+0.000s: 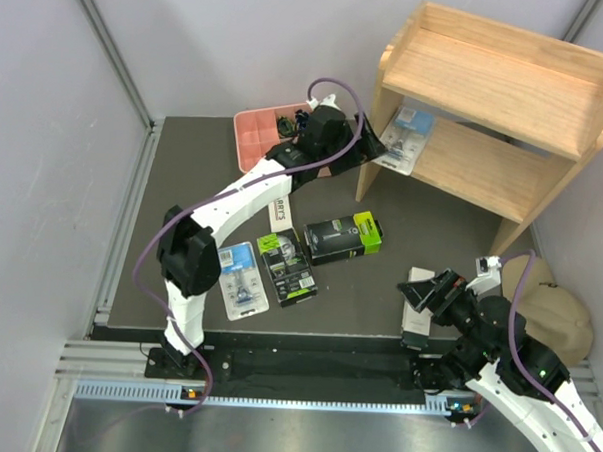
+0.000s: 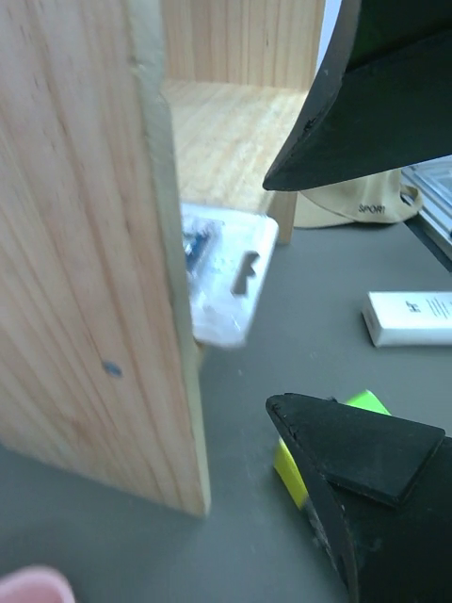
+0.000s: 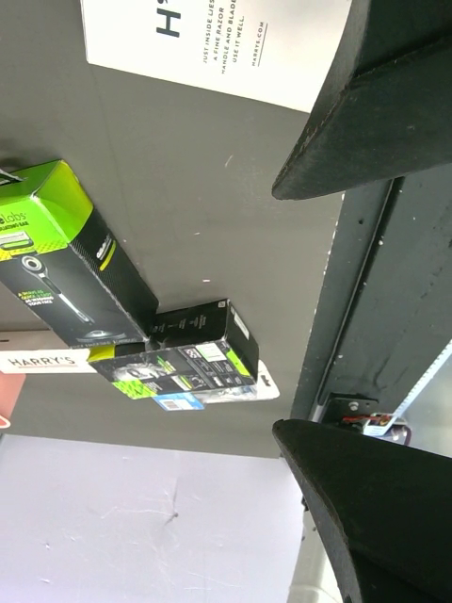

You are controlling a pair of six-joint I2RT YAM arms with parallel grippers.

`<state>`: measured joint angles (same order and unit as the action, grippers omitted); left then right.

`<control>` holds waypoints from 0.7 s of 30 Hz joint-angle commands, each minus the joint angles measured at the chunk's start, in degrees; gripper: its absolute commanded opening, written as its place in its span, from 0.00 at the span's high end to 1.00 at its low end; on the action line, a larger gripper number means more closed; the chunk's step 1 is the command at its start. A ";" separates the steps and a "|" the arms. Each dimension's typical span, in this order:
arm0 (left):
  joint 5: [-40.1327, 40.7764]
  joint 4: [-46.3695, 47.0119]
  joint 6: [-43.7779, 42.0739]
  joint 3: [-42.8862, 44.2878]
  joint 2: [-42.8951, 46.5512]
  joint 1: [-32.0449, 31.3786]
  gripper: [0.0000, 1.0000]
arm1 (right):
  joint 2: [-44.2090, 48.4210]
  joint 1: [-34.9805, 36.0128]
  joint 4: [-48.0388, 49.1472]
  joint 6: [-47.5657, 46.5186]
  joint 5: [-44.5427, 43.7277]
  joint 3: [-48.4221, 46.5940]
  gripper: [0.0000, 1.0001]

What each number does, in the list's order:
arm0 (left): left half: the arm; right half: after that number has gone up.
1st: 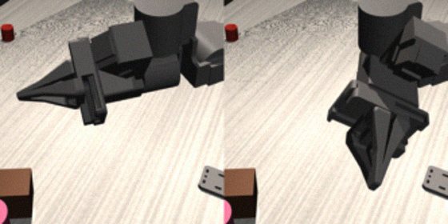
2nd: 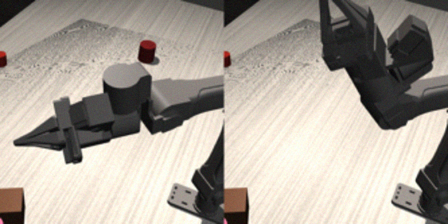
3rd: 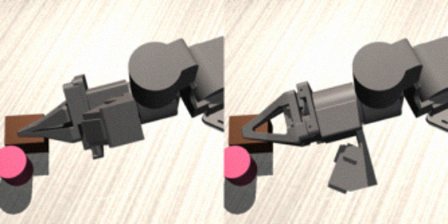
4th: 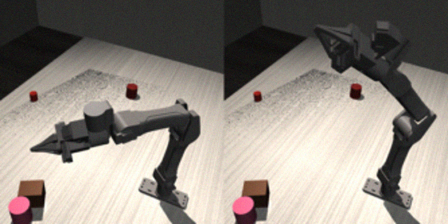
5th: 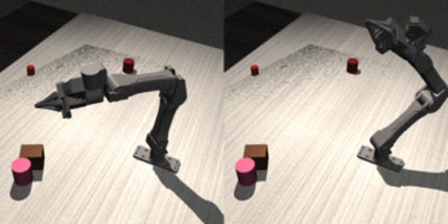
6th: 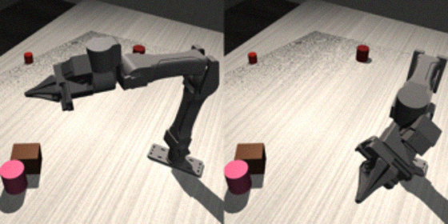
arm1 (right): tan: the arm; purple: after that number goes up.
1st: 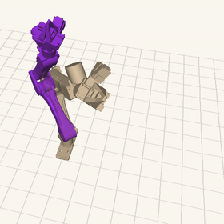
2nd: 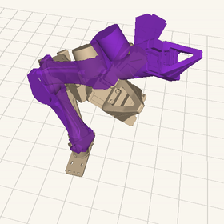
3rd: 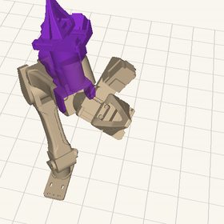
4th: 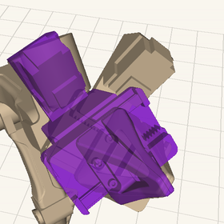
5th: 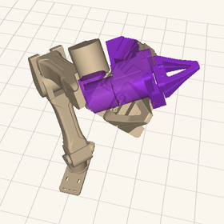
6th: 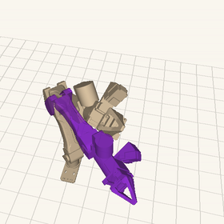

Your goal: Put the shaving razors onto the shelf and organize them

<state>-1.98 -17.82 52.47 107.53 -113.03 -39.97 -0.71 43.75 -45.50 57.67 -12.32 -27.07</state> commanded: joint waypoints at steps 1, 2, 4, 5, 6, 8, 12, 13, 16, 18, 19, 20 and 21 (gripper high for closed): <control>0.75 0.07 -3.42 -3.02 7.47 1.20 0.07 | 6.16 0.29 0.58 0.16 0.36 -0.62 0.01; 0.57 0.16 -4.99 -3.28 8.35 1.21 0.06 | 6.16 0.20 0.67 0.16 0.36 -0.62 0.01; 0.48 -1.24 -6.58 -2.85 8.71 1.29 0.05 | 6.16 0.29 0.85 0.16 0.45 -0.53 0.01; 0.05 -1.94 -7.89 -2.06 8.79 1.47 0.04 | 6.16 0.29 1.11 0.16 0.54 -0.35 0.01; 0.13 -2.65 -8.43 -1.80 8.97 1.64 0.04 | 6.16 0.29 1.28 0.25 0.54 -0.27 0.01; 0.39 -4.41 -9.92 -1.88 9.58 2.26 0.03 | 6.16 0.29 1.37 0.16 0.89 -0.26 0.01; 2.84 -7.31 -12.04 -4.60 12.21 3.31 0.01 | 6.07 0.29 0.94 -0.01 0.80 -0.53 0.01; 3.38 -7.40 -12.30 -7.39 13.09 3.92 0.01 | 6.07 0.29 1.02 -0.10 0.80 -0.53 0.01; 5.84 -7.49 -11.34 -15.46 18.27 5.68 0.01 | 5.11 0.29 1.28 -0.19 0.89 -0.35 0.01; 8.29 -7.40 -11.25 -19.79 23.10 6.30 0.01 | 3.97 0.29 1.64 -0.63 1.06 -0.18 0.01; 9.00 -7.92 -11.25 -23.64 24.69 7.00 0.01 | 2.31 0.29 2.77 -0.89 1.76 -0.18 0.01; 9.44 -8.10 -11.25 -25.50 27.75 7.44 0.01 | 1.34 0.29 3.30 -1.15 2.12 -0.18 0.01; 9.71 -8.89 -11.33 -27.44 29.26 7.71 0.01 | 0.89 0.29 4.09 -1.68 2.56 -0.18 0.01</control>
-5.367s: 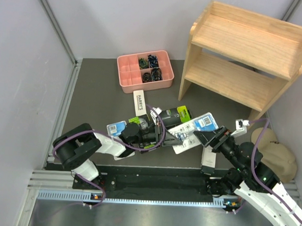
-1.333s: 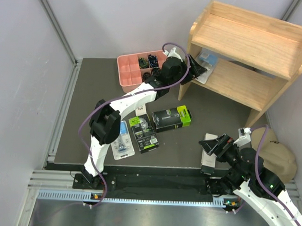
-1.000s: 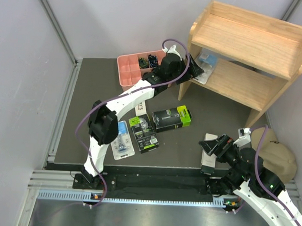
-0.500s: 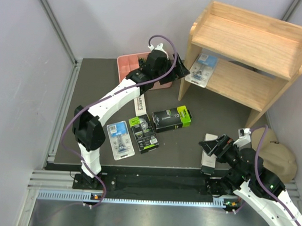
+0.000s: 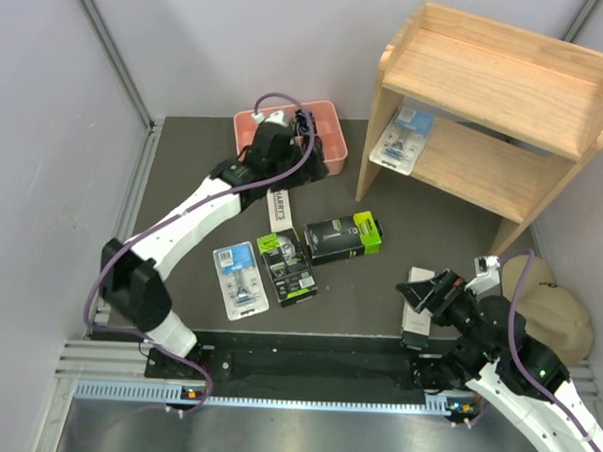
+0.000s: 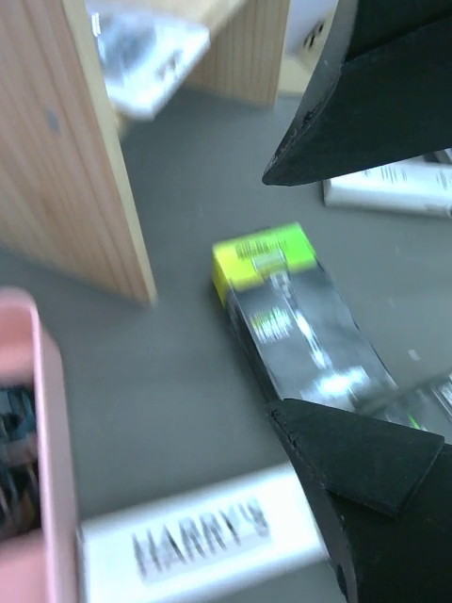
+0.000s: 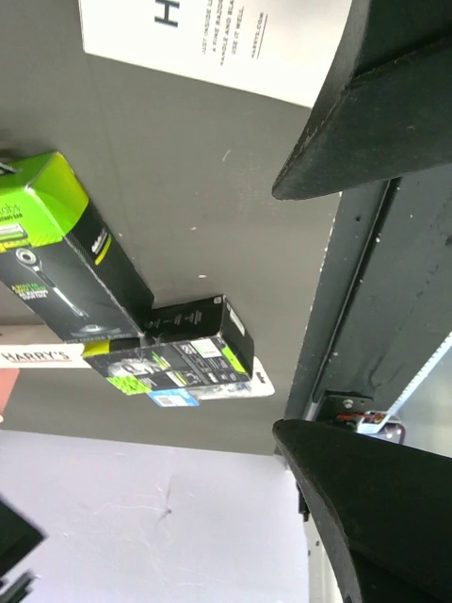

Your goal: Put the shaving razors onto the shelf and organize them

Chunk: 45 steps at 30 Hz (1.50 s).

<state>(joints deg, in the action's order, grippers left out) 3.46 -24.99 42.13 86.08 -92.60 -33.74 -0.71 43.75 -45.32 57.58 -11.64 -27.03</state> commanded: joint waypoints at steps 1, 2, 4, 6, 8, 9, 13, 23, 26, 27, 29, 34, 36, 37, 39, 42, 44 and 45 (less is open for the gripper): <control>5.58 -2.42 -0.39 -9.23 10.32 2.18 0.01 | -2.59 0.29 4.62 -1.86 2.67 -0.22 0.01; 6.72 -3.56 0.23 -10.83 13.20 2.27 0.01 | -3.76 0.29 6.19 -2.38 3.11 -0.39 0.01; 8.22 -6.81 0.93 -14.69 15.94 2.80 0.01 | -6.48 0.20 7.08 -3.70 3.64 -1.18 0.01; 9.63 -10.40 1.81 -16.99 19.90 2.89 0.01 | -9.83 0.29 9.45 -4.66 4.17 -1.54 0.01; 12.08 -13.22 3.74 -20.15 23.58 2.89 0.01 | -13.07 0.29 11.56 -5.11 5.48 -1.63 0.01; 12.61 -14.37 4.36 -21.30 24.91 2.89 0.01 | -13.87 0.29 13.75 -5.29 6.01 -1.54 0.01; 13.50 -17.46 8.57 -29.71 31.06 2.89 0.02 | -18.18 0.29 18.42 -4.67 8.65 -0.31 0.01; 13.94 -20.19 16.58 -47.14 40.39 2.89 0.09 | -25.83 0.29 26.86 -3.53 14.36 1.71 0.01; 12.45 -18.26 17.37 -50.92 40.22 2.89 0.11 | -26.80 0.29 28.18 -3.35 15.24 2.07 0.01; 12.18 -16.86 17.46 -52.23 40.04 2.89 0.11 | -26.97 0.29 28.27 -3.27 15.50 2.15 0.01; 11.22 -15.27 17.37 -53.38 38.90 2.89 0.13 | -27.06 0.20 28.44 -3.18 15.68 2.24 0.01; 11.47 -13.59 16.85 -53.92 35.21 2.89 0.16 | -25.84 0.29 28.01 -2.65 15.68 2.94 0.01; 12.70 -13.42 16.32 -53.39 35.03 2.89 0.18 | -25.04 0.29 27.83 -2.39 15.59 3.21 0.01; 12.97 -12.89 15.88 -53.21 34.85 2.89 0.19 | -24.78 0.29 27.66 -2.30 15.51 3.47 0.01; 13.76 -12.28 15.27 -52.95 34.68 2.97 0.21 | -24.25 0.11 27.66 -2.04 15.42 3.82 0.01; 14.29 -11.05 13.86 -52.77 33.10 2.89 0.25 | -23.81 0.29 27.57 -1.86 15.33 4.26 0.01; 14.38 -9.56 13.16 -52.86 31.69 2.89 0.28 | -23.72 0.20 27.39 -1.60 15.42 4.18 0.01; 14.38 -9.03 12.63 -52.69 30.99 2.89 0.31 | -23.72 0.29 27.22 -1.60 15.42 4.35 0.01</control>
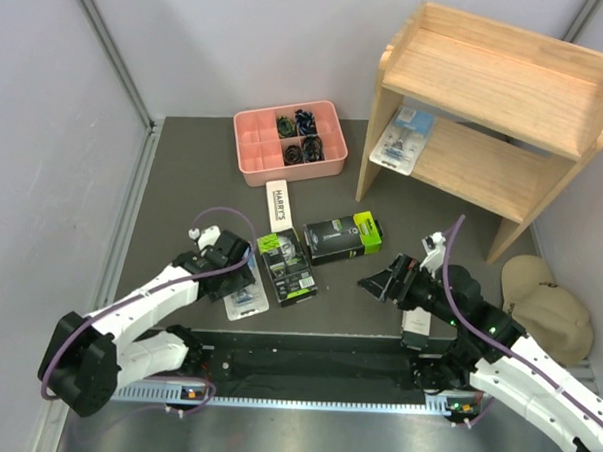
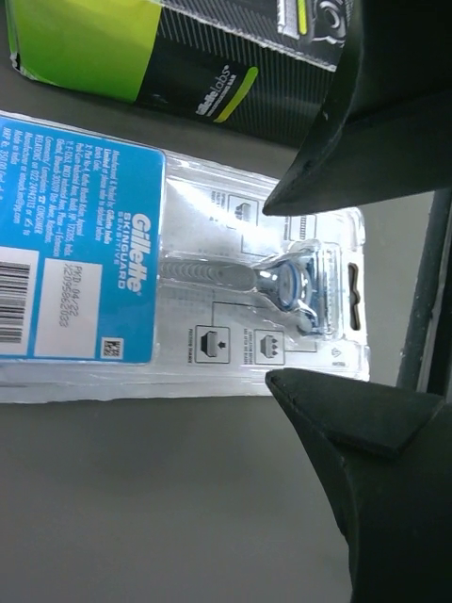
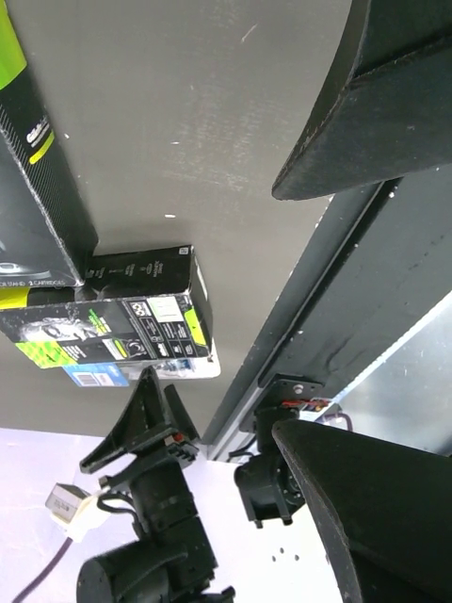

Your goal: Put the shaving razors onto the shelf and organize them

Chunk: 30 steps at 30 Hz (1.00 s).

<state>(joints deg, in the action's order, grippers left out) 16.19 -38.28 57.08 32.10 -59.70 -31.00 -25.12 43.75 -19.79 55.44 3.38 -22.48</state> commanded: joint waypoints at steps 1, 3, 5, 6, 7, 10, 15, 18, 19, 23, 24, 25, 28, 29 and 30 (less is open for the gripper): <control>1.83 4.70 -2.50 1.48 -3.30 0.24 0.32 | 0.95 0.29 1.42 0.55 0.32 -0.20 0.01; 1.75 6.11 -3.37 2.26 -5.93 0.24 0.34 | 1.13 0.29 1.16 0.63 0.23 -0.11 0.01; 1.83 6.81 -3.99 2.97 -7.88 0.24 0.34 | 1.74 0.20 0.98 0.90 0.14 0.07 0.01; 2.09 7.17 -4.34 3.75 -9.63 0.24 0.36 | 1.92 0.29 0.90 0.90 0.05 0.24 0.01; 2.36 7.34 -4.61 4.02 -10.34 0.24 0.40 | 2.10 0.29 0.98 1.07 0.05 0.42 0.01; 3.32 7.96 -4.78 4.64 -12.54 0.24 0.49 | 2.97 0.29 0.90 1.51 0.14 1.03 0.01; 2.71 9.19 -4.17 3.94 -14.47 0.33 0.72 | 3.85 0.29 -0.07 1.69 -0.04 1.39 0.01; 1.31 9.46 -4.43 3.50 -15.35 0.51 1.00 | 3.94 0.20 0.02 1.69 -0.04 1.39 0.01; 1.13 9.45 -4.52 3.50 -15.53 0.51 1.00 | 3.86 0.20 0.19 1.69 -0.04 1.39 0.01; 1.65 7.09 -4.96 4.02 -14.04 0.59 1.00 | 3.24 0.29 0.98 1.43 0.40 1.30 0.01; 2.27 6.56 -5.13 4.29 -12.38 0.59 1.00 | 2.89 0.20 1.24 1.16 0.49 0.86 0.01; 2.71 5.77 -5.40 4.72 -11.24 0.59 1.00 | 2.28 0.29 1.25 0.90 0.58 0.60 0.01; 4.28 2.96 -6.45 6.74 -5.88 0.59 1.00 | 0.70 0.29 1.51 0.20 0.67 -0.81 0.01; 4.29 2.34 -6.80 7.79 -4.47 0.59 1.00 | 0.34 0.20 1.95 -0.24 0.58 -1.16 0.01; 4.64 0.68 -7.42 8.50 -1.76 0.59 1.00 | -0.10 0.29 2.12 -0.42 0.40 -1.86 0.01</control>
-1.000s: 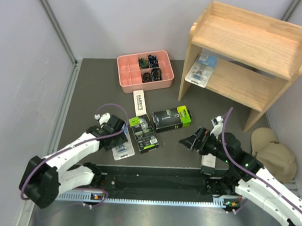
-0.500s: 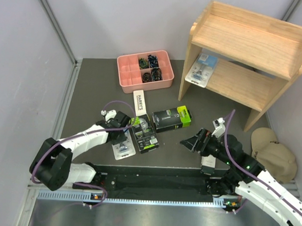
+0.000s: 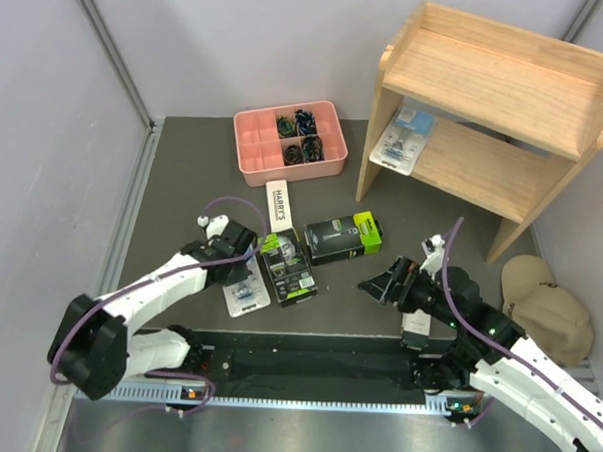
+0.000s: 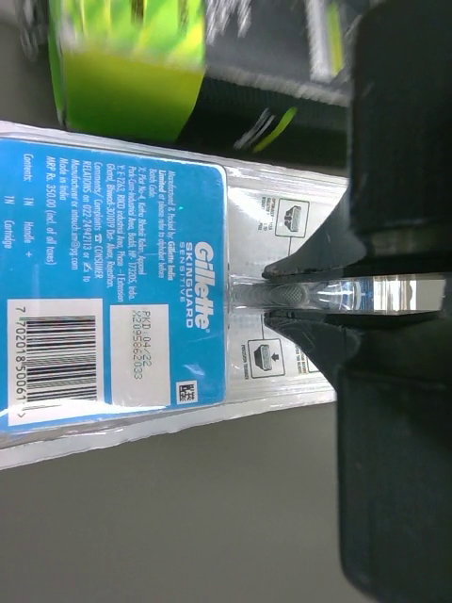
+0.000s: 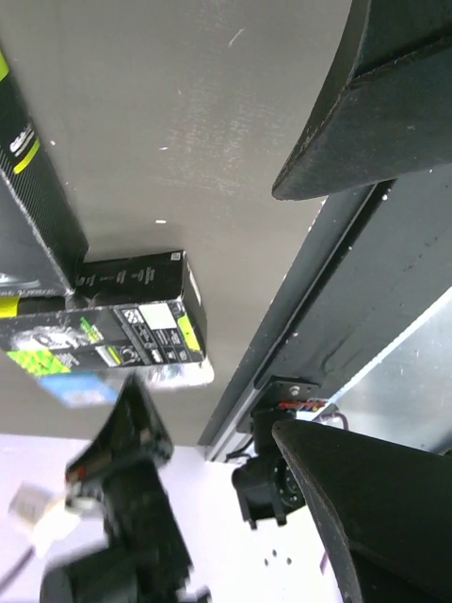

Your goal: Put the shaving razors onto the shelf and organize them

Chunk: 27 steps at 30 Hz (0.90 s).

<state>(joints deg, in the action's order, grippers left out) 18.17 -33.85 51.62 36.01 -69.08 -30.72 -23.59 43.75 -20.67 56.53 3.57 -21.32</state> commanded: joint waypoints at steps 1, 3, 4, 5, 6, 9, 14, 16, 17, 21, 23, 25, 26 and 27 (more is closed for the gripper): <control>3.18 -4.64 -2.22 5.29 8.77 0.31 1.00 | -1.98 0.20 3.17 -1.69 0.12 -3.46 0.01; 3.18 -6.40 -3.96 7.58 11.93 0.22 1.00 | -3.21 0.29 4.23 -1.87 0.12 -4.42 0.01; 3.01 -7.54 -4.76 8.28 12.82 0.22 1.00 | -3.56 0.20 4.84 -1.95 0.29 -4.78 0.01; 2.05 -7.72 -5.55 9.51 13.61 0.31 1.00 | -4.52 0.29 5.28 -2.13 0.64 -5.04 0.01; 1.17 -7.90 -8.00 10.13 14.66 0.31 1.00 | -4.97 0.29 6.24 -2.22 0.82 -5.57 0.01; -4.54 -7.02 -13.28 11.62 15.90 0.22 1.00 | -7.33 0.20 7.56 -2.48 2.05 -6.89 0.01; -14.02 -3.70 -19.17 11.63 15.38 0.22 1.00 | -9.19 0.29 10.20 -2.13 3.98 -7.77 0.01; -20.08 -2.28 -21.46 11.10 14.41 0.22 1.00 | -9.54 0.29 11.52 -1.95 4.25 -7.68 0.01; -22.02 -0.62 -22.69 10.58 13.98 0.05 1.00 | -9.63 0.20 11.79 -1.78 4.34 -7.60 0.01; -29.94 5.08 -23.23 8.55 13.79 -2.14 1.00 | -10.24 0.29 13.54 -1.16 4.86 -7.24 0.01; -29.17 6.86 -23.31 8.03 14.23 -6.08 1.00 | -10.77 0.29 15.29 -0.37 5.47 -6.46 0.01; -25.32 8.44 -23.66 8.29 14.41 -9.78 1.00 | -11.21 0.29 16.97 0.24 6.00 -5.75 0.01; -23.81 8.53 -24.10 9.07 13.71 -13.71 1.00 | -11.82 0.29 18.80 1.11 6.70 -4.88 0.01; -22.58 8.71 -24.11 9.51 13.01 -15.58 1.00 | -12.17 0.20 19.86 1.56 6.97 -4.43 0.01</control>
<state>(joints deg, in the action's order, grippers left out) -6.37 -32.38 29.78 44.14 -55.66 -38.63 -34.70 43.75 -8.67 56.18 8.47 -26.26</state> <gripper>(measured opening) 0.136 0.987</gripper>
